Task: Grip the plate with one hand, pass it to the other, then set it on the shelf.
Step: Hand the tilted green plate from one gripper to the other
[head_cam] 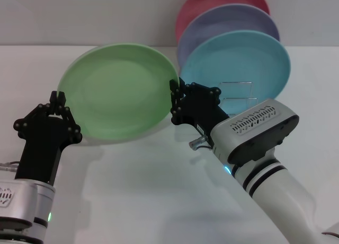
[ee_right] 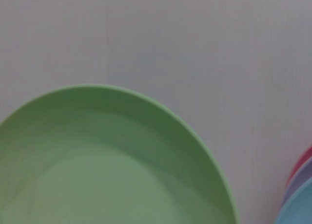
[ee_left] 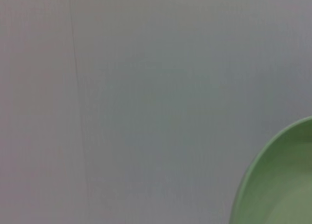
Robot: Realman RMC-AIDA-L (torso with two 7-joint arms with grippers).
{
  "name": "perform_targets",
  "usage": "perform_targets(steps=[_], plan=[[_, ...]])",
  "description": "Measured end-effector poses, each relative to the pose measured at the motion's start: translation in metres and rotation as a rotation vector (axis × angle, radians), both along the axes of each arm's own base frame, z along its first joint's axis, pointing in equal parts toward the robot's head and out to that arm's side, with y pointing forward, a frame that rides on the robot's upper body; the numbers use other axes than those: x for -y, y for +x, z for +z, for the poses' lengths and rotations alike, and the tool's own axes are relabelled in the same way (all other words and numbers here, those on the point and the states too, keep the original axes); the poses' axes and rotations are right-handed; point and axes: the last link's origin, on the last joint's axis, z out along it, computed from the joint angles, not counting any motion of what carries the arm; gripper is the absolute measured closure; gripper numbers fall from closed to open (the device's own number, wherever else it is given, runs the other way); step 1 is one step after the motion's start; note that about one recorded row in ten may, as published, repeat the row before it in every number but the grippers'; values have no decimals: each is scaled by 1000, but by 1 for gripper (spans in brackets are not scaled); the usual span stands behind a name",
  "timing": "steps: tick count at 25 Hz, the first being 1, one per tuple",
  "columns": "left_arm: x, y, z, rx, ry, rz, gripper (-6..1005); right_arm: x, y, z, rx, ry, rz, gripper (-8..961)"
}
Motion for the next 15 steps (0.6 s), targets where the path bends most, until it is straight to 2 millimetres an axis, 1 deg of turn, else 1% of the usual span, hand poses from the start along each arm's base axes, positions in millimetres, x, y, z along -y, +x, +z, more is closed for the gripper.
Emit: perform_targets(steps=[15], plan=[[0,1,0,6,-4,-10,970,-1,2,2,-9,15,-13,923]])
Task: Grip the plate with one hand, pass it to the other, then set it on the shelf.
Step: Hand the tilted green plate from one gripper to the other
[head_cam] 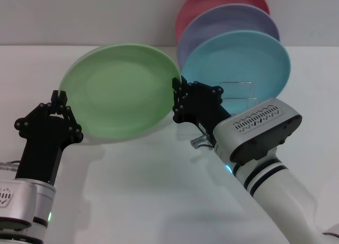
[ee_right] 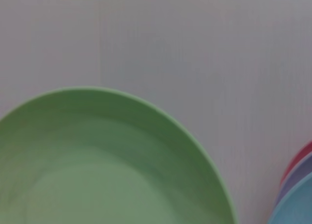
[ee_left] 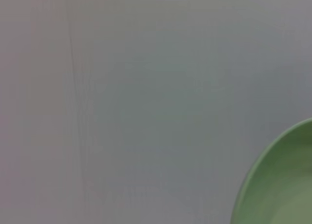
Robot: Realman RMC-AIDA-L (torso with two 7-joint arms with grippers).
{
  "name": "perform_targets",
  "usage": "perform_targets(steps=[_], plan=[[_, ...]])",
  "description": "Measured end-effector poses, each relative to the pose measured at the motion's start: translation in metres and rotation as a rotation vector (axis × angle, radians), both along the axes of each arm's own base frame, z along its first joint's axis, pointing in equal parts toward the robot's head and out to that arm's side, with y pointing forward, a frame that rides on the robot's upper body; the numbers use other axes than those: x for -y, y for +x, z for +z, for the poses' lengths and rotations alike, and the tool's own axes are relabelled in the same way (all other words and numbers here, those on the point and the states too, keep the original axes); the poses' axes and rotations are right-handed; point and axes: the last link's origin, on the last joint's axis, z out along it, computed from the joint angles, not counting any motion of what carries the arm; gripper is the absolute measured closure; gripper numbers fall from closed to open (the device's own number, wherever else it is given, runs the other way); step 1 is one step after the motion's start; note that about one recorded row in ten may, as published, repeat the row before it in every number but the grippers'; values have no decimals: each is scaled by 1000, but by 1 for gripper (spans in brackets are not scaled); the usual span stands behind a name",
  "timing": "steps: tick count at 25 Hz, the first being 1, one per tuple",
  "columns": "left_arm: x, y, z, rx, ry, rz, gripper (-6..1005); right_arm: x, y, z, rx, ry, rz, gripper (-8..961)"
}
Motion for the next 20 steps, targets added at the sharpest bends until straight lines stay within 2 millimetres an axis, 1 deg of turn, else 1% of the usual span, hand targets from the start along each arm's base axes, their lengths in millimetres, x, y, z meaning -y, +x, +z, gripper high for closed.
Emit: perform_targets(steps=[9,18,20], plan=[[0,-4,2,25,-1,10,952,0,1,1,-3,9,-2,925],[1,-3,6,60,21,-8,739,0,1,3,-9,17,-2,926],[2,-3,8,70,27,-11,736,0,1,3,-10,23,1,926]])
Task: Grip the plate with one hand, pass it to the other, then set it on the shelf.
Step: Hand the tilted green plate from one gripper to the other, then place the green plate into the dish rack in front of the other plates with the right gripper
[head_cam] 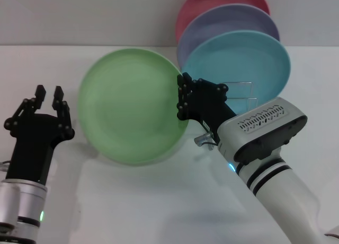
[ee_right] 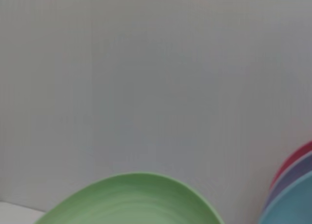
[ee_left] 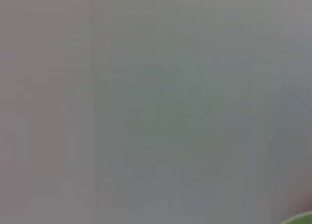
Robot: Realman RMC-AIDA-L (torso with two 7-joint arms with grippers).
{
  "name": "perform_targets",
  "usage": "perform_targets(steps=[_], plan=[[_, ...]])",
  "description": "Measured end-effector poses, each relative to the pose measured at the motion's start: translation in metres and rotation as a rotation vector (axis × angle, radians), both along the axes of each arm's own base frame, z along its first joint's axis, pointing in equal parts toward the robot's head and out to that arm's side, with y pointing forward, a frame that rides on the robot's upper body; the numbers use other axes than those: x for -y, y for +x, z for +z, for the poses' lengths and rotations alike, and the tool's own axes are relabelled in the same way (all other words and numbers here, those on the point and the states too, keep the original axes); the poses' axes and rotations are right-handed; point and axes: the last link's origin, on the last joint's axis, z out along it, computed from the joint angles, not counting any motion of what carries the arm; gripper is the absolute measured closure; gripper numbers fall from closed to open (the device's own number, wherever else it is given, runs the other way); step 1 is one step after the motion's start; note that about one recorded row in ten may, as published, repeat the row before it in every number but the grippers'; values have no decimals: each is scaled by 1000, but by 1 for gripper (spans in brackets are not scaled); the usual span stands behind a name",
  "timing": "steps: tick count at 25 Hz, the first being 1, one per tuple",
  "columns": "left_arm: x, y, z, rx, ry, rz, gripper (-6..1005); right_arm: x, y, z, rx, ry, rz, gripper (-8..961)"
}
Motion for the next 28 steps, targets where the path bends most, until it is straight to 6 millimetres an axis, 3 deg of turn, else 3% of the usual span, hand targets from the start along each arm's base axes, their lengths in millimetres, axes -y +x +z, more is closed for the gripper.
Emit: perform_targets(steps=[9,18,20,23,28], plan=[[2,-9,22,104,94,-43,717,11,-6,16,-11,113,134,929],[-11,-38,40,333,60,-72,688,32,10,76,-24,464,366,933],[-14,-43,44,381,46,-87,615,35,16,89,0,537,427,934],[-17,-43,48,420,39,-111,506,32,27,108,68,621,505,934],[-19,-40,52,468,44,-141,500,17,41,131,202,659,590,934]])
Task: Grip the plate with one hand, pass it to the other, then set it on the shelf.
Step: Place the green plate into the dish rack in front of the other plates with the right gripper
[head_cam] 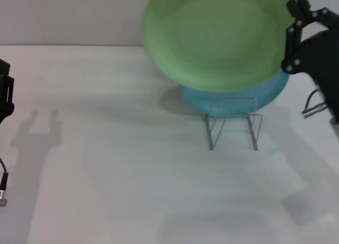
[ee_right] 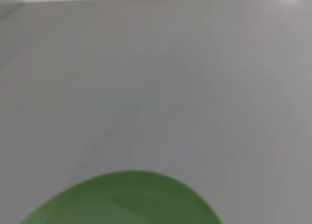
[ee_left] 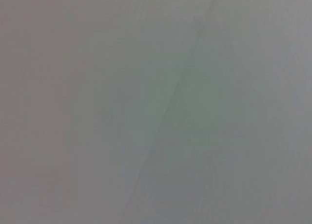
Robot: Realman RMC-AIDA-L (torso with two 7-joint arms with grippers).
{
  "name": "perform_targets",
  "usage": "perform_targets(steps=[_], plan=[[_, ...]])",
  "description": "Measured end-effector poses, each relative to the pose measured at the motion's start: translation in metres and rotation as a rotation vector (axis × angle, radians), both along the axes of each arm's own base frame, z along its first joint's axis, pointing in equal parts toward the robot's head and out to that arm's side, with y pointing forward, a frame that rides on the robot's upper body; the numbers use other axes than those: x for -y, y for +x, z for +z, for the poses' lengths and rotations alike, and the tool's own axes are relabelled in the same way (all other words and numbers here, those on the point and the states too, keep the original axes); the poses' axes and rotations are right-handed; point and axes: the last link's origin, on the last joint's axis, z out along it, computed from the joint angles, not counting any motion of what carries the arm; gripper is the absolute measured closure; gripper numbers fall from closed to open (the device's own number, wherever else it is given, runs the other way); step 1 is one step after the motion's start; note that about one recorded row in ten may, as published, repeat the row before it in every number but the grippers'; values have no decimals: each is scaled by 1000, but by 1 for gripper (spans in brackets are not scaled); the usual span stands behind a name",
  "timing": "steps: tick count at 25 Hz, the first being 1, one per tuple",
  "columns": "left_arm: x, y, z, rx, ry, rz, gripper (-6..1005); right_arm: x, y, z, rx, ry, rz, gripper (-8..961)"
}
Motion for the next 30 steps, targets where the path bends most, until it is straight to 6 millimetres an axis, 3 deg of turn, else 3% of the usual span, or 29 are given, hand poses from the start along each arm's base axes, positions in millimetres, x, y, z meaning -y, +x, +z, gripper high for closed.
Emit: perform_targets(steps=[3,8,30], plan=[[-2,-2,2,46,1,9,499,-12,10,22,57,-25,37,934],[-2,-2,2,75,0,10,498,-17,19,33,177,-48,59,934],[-14,8,7,119,14,-38,494,-15,47,33,375,-105,-17,935]])
